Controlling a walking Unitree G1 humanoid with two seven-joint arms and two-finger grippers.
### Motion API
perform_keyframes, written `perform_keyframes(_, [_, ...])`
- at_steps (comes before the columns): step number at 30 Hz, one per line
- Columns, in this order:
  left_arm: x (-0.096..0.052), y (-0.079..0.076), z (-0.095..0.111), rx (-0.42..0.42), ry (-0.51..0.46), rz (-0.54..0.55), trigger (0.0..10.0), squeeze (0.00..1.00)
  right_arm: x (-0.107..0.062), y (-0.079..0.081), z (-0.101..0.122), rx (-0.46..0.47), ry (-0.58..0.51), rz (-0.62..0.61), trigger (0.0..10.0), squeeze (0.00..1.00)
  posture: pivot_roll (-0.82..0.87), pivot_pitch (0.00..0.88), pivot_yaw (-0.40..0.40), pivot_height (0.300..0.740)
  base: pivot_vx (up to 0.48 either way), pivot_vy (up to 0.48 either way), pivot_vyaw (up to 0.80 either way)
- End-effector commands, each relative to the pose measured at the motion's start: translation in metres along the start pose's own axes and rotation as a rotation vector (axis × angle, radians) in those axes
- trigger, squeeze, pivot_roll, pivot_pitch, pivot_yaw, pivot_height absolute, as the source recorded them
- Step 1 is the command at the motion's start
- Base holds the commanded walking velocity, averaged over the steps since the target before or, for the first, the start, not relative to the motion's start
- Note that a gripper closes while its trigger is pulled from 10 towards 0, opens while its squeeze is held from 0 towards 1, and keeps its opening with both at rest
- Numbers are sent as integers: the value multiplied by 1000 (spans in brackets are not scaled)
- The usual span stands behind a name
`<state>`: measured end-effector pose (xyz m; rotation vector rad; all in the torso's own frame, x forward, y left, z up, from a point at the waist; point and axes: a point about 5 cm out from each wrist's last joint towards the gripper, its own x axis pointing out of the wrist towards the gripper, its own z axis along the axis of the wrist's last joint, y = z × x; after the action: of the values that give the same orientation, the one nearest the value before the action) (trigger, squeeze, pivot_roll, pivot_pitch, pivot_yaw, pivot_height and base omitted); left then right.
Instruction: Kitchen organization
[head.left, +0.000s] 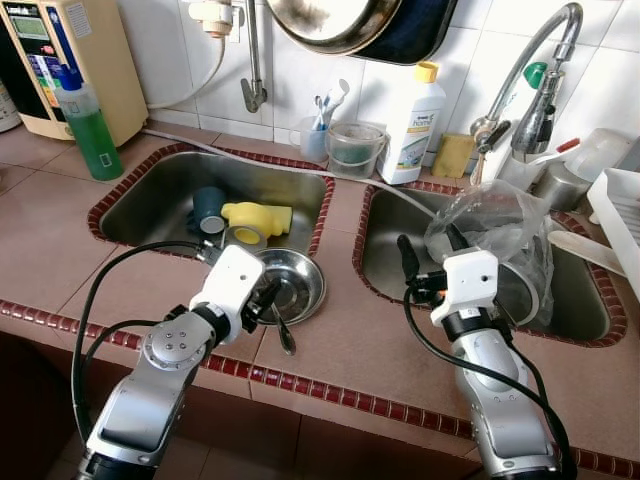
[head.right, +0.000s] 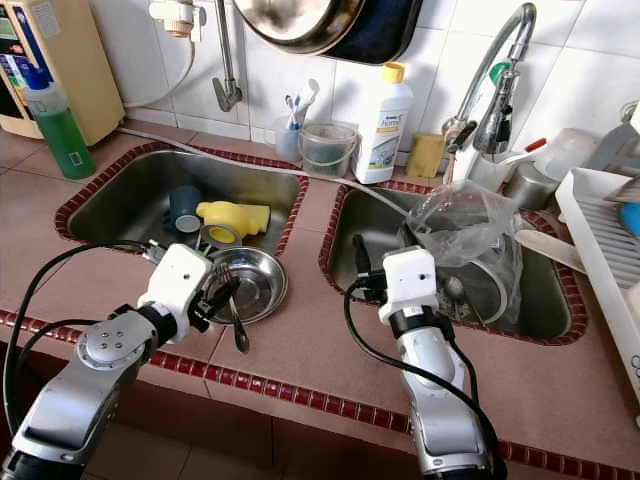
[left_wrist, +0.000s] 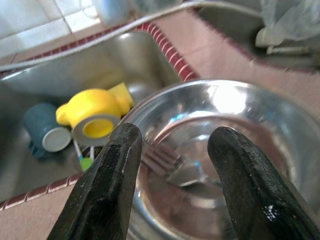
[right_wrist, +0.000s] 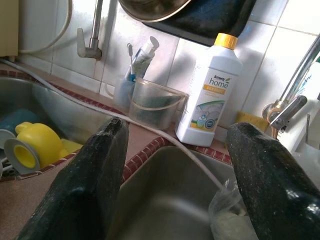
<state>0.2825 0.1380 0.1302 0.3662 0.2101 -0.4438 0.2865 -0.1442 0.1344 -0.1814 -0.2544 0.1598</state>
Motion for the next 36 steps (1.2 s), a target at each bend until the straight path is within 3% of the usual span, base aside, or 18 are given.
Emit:
perform_keyframes(1, [3, 3, -3, 26, 41, 32, 10000, 0, 4, -1, 8, -4, -27, 7, 10000, 0, 67, 0, -50, 740, 0, 0, 0])
perform_keyframes(12, [6, 6, -5, 127, 53, 57, 10000, 0, 5, 0, 10, -6, -34, 12, 10000, 0, 67, 0, -48, 740, 0, 0, 0])
perform_keyframes(36, [-2, 21, -17, 235, 110, 3, 10000, 0, 8, -2, 11, -9, -40, 17, 10000, 0, 82, 7, -50, 740, 0, 0, 0])
